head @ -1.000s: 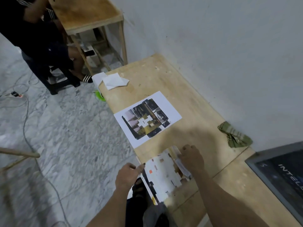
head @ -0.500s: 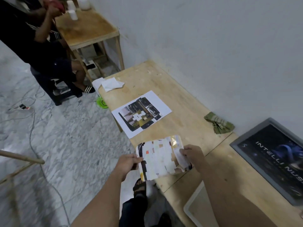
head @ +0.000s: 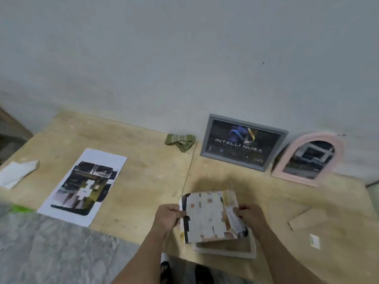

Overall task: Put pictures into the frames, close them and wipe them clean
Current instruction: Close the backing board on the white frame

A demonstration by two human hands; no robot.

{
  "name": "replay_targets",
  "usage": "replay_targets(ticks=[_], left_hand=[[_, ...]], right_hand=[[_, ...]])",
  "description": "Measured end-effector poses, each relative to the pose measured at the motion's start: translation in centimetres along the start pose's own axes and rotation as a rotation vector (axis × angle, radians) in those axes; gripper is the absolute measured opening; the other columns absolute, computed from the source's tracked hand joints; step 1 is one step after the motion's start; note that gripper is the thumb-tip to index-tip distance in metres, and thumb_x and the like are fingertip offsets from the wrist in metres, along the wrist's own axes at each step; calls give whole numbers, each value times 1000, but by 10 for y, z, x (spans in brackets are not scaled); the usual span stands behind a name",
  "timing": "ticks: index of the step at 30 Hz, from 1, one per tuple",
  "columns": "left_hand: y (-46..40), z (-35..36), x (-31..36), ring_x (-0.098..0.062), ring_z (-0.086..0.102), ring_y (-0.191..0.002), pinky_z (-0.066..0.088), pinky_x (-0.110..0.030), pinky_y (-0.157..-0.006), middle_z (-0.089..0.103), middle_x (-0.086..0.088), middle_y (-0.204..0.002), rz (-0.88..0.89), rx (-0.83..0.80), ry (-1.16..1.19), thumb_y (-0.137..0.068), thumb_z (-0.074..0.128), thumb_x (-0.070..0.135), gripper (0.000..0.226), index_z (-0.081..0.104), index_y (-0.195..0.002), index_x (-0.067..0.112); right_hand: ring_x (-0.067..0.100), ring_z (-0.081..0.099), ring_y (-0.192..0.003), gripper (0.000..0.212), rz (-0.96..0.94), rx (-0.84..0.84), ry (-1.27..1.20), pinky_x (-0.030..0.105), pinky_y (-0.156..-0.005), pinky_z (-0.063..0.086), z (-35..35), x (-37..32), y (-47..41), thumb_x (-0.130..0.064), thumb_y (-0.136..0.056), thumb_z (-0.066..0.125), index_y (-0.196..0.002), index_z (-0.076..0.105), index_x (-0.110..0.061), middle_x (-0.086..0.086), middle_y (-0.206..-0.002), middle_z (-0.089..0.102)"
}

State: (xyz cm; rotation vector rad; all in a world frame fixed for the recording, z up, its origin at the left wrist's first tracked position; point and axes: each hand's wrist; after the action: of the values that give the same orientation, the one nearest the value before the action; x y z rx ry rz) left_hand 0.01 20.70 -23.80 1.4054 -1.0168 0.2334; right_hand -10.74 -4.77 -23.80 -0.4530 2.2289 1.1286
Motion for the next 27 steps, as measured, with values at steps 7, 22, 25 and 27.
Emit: replay_targets(ticks=[7, 22, 25, 27], left_hand=[[-15, 55, -32, -27, 70, -73, 58, -42, -65, 71, -3, -79, 91, -54, -365, -66, 76, 15, 24, 62, -83, 23], [-17, 82, -5, -21, 59, -103, 47, -31, -79, 60, 4, -113, 336, 168, -1031, -93, 48, 28, 23, 63, -110, 24], [-21, 91, -15, -21, 47, -124, 43, -33, -98, 49, 4, -140, 520, 60, -1196, -96, 47, 39, 44, 54, -137, 27], [-23, 98, -18, -22, 37, -134, 37, -36, -106, 37, 4, -151, 542, -3, -1287, -98, 42, 46, 53, 41, -148, 29]], right_hand=[[23, 55, -64, 5, 126, 148, 1, 29, -58, 38, -26, 61, 32, -1, -76, 63, -81, 63, -1, 14, -74, 63], [19, 58, -96, 25, -85, 194, 363, 31, -82, 47, -16, 57, -5, -17, -85, 57, -109, 59, -20, 2, -106, 59], [21, 47, -117, 43, -315, 127, 680, 33, -98, 40, -13, 55, -8, -28, -88, 55, -130, 50, -24, 0, -130, 48], [23, 37, -127, 47, -371, 54, 813, 38, -103, 33, -9, 56, -11, -31, -89, 49, -136, 41, -27, -2, -141, 37]])
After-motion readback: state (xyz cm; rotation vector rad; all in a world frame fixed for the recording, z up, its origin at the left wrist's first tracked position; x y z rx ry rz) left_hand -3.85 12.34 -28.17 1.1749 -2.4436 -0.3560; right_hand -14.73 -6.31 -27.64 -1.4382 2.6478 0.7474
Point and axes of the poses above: each hand's wrist, its own y-axis away from the middle knuckle, its own z-axis out of the palm, x = y × z
